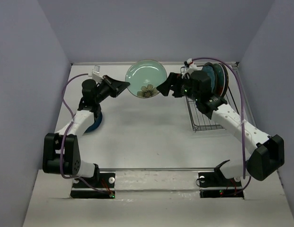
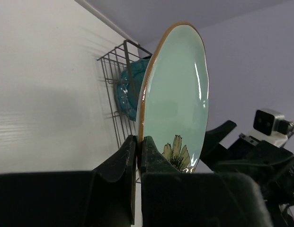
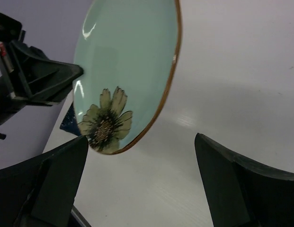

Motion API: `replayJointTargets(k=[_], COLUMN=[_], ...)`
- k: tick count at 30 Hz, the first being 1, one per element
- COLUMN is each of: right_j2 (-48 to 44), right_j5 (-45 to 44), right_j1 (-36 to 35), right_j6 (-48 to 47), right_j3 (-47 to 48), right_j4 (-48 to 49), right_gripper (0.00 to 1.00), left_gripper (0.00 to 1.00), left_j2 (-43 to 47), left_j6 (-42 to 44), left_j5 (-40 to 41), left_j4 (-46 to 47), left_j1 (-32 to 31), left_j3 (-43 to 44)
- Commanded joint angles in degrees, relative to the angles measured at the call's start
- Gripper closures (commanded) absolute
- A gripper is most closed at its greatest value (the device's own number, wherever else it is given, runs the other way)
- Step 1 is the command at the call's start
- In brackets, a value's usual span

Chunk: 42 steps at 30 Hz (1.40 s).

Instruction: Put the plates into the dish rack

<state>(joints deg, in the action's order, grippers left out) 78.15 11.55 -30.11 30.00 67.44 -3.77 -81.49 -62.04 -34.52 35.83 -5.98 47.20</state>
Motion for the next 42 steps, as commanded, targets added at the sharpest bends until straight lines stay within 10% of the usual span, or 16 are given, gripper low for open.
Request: replayJointTargets(k=[1, 5, 10, 16, 26, 42], right_j2=[-0.1, -1.2, -4.9, -8.2, -15.7, -14.2], right_j5=[-6.2, -5.1, -5.4, -6.2, -14.0, -26.7], right_j1=[-0.4, -0.4, -0.4, -0.4, 3.8, 20.1], right_j6=[-0.9, 0.4, 2.7, 4.5, -0.8, -20.0], right_j3=[1.5, 0.1, -4.3, -6.9, -3.5, 12.2], right_j4=[-1.7, -0.5, 5.2, 7.7, -0.5, -15.5], right_gripper=[0.0, 0.05, 0.34, 0.93, 0.93, 0.93], left_gripper=[0.94, 0.94, 0.94, 0.94, 0.12, 0.01], left_j2=[7.5, 10.1, 12.2, 14.3, 18.5, 31.5], left_j6=[-4.9, -4.9, -4.1, 0.3, 10.0, 29.2], left_j5=[-5.5, -7.7, -10.2, -10.7, -8.5, -3.2], left_j4=[10.0, 10.0, 9.4, 5.5, -5.2, -28.1], left_j1=[-1.3, -3.0, -5.1, -8.1, -9.8, -9.7], left_j3=[1.1, 0.9, 0.0, -1.0, -1.3, -4.0])
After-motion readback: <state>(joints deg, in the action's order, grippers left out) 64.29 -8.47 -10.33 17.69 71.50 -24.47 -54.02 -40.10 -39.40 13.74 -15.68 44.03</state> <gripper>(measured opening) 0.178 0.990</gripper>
